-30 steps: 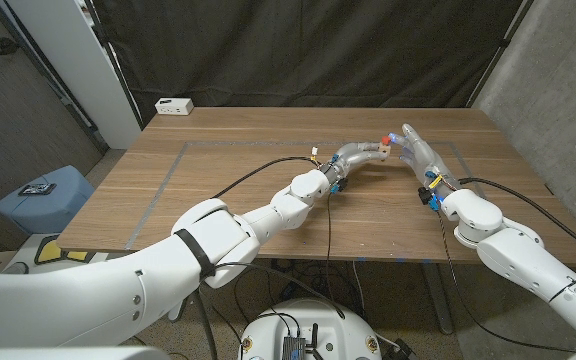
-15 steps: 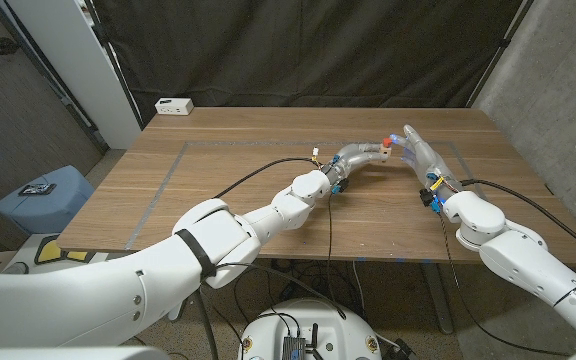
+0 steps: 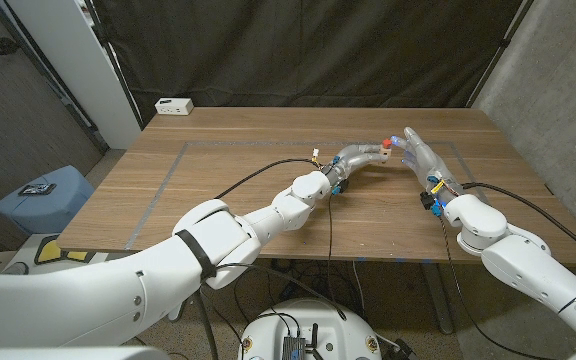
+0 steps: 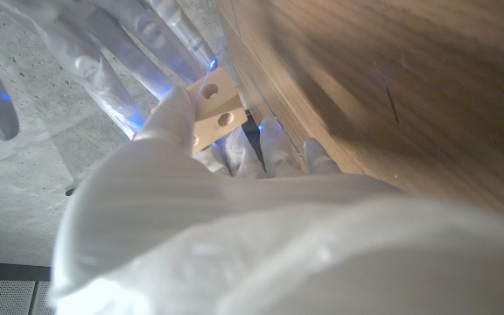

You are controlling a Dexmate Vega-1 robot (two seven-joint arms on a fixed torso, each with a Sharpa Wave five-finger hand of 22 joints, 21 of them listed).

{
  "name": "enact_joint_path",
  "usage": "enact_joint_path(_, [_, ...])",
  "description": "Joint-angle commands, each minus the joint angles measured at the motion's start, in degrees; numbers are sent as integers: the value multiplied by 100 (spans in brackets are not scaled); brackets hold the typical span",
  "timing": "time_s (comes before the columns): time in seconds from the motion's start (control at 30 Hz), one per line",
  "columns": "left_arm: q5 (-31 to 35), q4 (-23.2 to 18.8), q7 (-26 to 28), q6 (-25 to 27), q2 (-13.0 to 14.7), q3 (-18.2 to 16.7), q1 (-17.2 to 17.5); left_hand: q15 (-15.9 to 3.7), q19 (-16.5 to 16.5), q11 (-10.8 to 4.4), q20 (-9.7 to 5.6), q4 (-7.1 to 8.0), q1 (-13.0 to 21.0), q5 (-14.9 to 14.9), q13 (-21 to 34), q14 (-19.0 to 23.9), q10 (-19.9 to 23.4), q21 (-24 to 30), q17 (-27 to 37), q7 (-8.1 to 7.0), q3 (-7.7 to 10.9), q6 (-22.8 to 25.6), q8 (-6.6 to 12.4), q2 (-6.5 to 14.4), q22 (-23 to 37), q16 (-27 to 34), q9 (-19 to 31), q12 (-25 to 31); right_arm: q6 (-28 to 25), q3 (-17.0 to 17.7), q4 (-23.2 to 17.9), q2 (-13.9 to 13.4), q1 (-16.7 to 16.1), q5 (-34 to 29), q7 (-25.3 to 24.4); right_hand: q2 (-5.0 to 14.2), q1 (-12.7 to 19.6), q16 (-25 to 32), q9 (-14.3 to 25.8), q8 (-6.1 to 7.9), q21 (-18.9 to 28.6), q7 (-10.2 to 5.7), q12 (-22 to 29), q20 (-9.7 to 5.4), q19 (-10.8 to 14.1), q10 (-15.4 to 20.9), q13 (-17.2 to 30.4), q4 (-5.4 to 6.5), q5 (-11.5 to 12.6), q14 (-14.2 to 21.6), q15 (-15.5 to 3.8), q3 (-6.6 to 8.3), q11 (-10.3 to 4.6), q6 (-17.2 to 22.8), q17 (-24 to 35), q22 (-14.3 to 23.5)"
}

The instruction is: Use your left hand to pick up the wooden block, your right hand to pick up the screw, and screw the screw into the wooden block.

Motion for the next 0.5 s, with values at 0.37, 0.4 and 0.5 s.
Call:
enact_joint_path(0.37, [-67,136,-29,118,-91,-28,-98,-239,18,-11,44,32,89,49,14,-40,-76,40,27,-8,7,-97,-29,60,25,-17,13,30,7,55,-127,10,-162,32,28,45,-12,-16,13,34,13,12,-7,3,-1,-448,12,26,45,-831,4,22,-1,41,8,15])
enact_joint_path(0.4, [-70,141,-33,127,-94,-28,-103,-232,17,-10,46,33,91,49,14,-49,-88,40,26,-19,6,-105,-30,62,25,-20,13,27,9,55,-129,14,-166,35,28,46,-11,-17,13,35,13,14,-7,4,1,-448,12,26,45,-833,7,23,0,45,7,15])
enact_joint_path(0.5, [-76,148,-26,147,-100,-27,-110,-233,13,-11,43,37,93,50,16,-54,-94,39,26,-16,4,-111,-28,65,25,-19,13,29,16,54,-134,18,-174,45,42,47,-10,-16,13,36,15,11,-6,3,5,-444,11,26,46,-828,9,24,2,49,7,15])
